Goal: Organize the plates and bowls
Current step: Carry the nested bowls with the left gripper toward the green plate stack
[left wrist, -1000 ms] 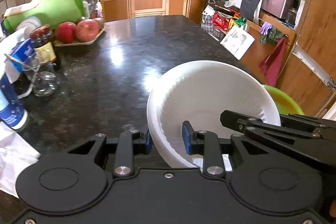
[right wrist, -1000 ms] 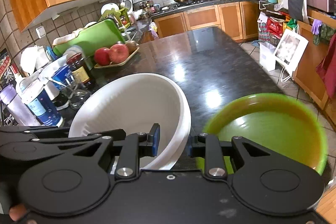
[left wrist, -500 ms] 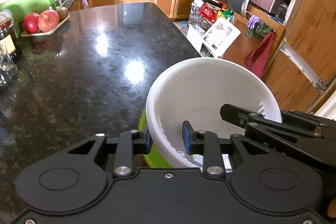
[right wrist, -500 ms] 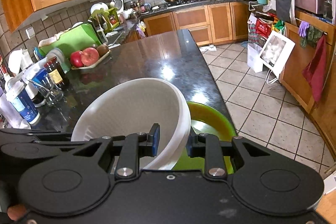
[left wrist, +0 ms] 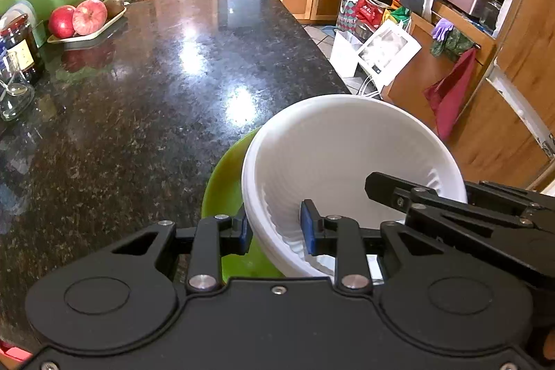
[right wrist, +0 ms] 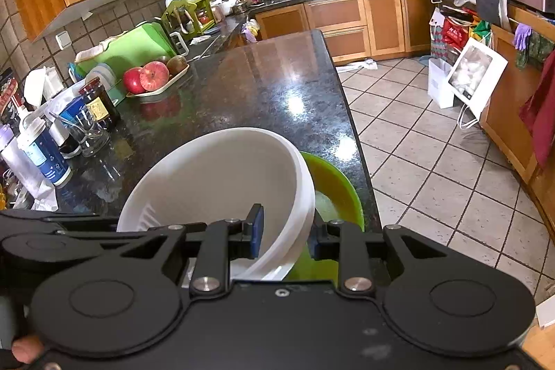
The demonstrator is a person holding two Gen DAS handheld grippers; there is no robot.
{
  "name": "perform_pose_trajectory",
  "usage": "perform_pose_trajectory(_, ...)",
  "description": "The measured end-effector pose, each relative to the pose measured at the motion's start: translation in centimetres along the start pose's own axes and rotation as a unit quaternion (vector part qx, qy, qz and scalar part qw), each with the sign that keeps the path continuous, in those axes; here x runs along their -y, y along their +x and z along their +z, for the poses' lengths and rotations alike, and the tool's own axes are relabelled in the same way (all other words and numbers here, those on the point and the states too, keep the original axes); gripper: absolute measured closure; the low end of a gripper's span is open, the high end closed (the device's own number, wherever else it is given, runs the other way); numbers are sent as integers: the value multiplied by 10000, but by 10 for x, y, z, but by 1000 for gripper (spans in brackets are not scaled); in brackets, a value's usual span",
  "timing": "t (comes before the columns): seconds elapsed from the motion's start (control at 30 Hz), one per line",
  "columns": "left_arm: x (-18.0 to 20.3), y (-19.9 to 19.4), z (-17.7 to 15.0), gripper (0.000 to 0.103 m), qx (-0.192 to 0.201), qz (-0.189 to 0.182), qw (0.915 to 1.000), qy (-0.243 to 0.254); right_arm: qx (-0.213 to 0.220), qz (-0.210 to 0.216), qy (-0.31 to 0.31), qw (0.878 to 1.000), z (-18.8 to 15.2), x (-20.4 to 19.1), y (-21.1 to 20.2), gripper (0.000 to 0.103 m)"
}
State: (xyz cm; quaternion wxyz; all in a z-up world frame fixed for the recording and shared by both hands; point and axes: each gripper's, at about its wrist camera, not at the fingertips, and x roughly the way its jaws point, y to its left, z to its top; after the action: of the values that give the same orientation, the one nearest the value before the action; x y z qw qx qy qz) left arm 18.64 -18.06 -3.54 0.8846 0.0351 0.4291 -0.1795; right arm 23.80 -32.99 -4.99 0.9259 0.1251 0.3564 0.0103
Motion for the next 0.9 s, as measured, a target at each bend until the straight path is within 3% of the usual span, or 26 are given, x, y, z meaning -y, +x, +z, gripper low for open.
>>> perform_pose_trajectory(0.33,4,-3,2,65,106,153,9997,-173,73,83,-46,9999,-1,7,1,69)
perform_pose_trajectory(0.9,1,-25,7,65,460,322,9981,-264,642,-7,-24,9979,4,6,-20,67)
